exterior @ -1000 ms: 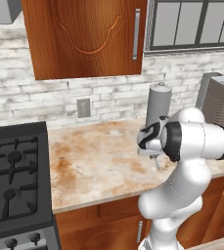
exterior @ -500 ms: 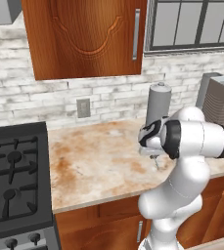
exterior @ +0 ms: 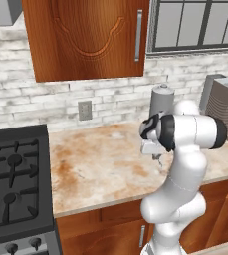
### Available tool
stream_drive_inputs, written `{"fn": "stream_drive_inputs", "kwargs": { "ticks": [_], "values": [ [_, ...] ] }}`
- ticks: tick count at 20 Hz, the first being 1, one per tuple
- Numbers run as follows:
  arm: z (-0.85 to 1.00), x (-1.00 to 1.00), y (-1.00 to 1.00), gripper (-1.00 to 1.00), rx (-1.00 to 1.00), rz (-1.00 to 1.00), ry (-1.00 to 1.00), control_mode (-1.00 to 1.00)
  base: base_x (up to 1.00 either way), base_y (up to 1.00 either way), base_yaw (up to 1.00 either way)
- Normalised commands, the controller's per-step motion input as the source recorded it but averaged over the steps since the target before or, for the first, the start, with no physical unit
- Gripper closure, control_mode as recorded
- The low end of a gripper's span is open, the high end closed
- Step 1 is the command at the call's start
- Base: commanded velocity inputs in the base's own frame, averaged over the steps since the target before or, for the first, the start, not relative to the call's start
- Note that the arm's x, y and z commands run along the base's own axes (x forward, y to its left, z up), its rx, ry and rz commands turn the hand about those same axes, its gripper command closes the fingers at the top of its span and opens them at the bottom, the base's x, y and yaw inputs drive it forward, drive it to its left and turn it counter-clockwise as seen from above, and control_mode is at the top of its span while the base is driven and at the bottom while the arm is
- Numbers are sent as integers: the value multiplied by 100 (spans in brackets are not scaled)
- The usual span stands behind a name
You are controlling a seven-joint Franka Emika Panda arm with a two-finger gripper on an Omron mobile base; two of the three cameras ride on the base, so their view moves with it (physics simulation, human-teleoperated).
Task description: Organize the utensils by type. Pick up the wooden spoons from the counter and place them in the open cabinet. Then pick up the metallic utensils from the counter and place them in the open drawer.
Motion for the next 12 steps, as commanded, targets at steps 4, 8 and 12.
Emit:
{"fn": "stream_drive_inputs", "kwargs": {
  "ticks": [4, 8, 12],
  "values": [
    [-81, -20, 0, 100, -8, 0, -29, -100, 0, 0, 0],
    [-9, -51, 0, 100, -2, 0, -45, -100, 0, 0, 0],
    [24, -56, 2, 100, 0, 0, -41, -100, 0, 0, 0]
  ]
}}
